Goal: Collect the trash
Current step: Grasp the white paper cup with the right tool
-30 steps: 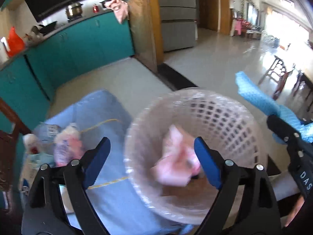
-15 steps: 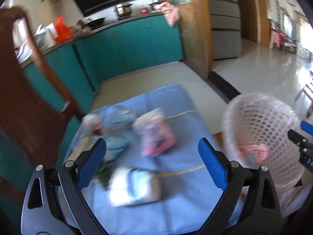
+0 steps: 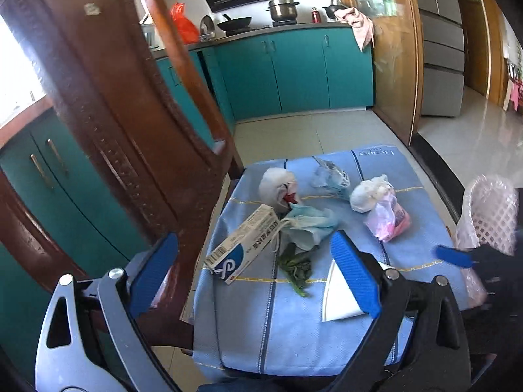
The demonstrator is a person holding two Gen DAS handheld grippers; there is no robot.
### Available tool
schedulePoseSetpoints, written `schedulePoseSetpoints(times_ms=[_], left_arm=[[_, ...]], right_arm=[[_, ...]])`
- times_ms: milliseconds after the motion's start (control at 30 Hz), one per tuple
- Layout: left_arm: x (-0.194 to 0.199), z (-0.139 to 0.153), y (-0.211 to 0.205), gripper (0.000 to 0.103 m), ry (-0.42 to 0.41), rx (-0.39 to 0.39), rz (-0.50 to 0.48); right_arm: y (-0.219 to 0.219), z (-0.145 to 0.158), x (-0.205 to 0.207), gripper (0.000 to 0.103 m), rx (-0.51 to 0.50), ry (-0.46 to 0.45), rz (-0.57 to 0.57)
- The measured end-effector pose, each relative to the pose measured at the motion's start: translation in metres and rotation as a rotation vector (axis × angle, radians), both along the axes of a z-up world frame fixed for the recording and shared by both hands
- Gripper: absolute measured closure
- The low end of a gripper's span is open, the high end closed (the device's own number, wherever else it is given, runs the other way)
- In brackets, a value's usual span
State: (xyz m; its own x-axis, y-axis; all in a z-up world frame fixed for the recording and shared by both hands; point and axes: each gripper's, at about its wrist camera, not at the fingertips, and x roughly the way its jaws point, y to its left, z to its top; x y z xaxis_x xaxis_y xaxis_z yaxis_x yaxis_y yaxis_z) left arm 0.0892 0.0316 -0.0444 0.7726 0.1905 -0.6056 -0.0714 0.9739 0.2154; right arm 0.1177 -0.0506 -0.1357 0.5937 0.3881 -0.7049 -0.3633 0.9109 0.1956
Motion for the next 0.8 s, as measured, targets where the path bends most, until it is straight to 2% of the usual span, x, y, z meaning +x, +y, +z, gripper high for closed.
schedulePoseSetpoints(times_ms=[133, 267, 433, 467, 500, 600, 800], left_arm=[[0.007, -0.009, 0.004, 0.008, 0.031, -0.032, -0.003], [0.009, -0.02, -0.001, 0.008, 0.05, -0.051, -0.031], [0.007, -0.027, -0.001, 0.008, 0.069, -0.078, -0.056], [0.007, -0.027, -0.001, 0.008, 0.07, -0.081, -0.057], [0.006, -0.027, 0.0, 0.008, 0.072, -0.085, -0.059], [0.003, -0.029, 0.001, 0.008, 0.074, -0.094, -0.07], [-0.002, -0.031, 0.001, 0.008, 0.082, -0.109, -0.077]], right_arm=[[0.019, -0.011, 0.021, 0.02, -0.012, 0.049, 0.023], [0.032, -0.022, 0.031, 0.02, -0.089, 0.083, 0.027], [0.036, -0.032, 0.028, 0.02, -0.078, 0.11, 0.021], [0.034, -0.032, 0.027, 0.023, -0.066, 0.119, 0.015], [0.033, -0.032, 0.026, 0.031, -0.049, 0.128, 0.013], [0.03, -0.032, 0.02, 0.042, -0.006, 0.151, 0.008], [0.023, -0.026, 0.007, 0.044, -0.022, 0.149, -0.067]])
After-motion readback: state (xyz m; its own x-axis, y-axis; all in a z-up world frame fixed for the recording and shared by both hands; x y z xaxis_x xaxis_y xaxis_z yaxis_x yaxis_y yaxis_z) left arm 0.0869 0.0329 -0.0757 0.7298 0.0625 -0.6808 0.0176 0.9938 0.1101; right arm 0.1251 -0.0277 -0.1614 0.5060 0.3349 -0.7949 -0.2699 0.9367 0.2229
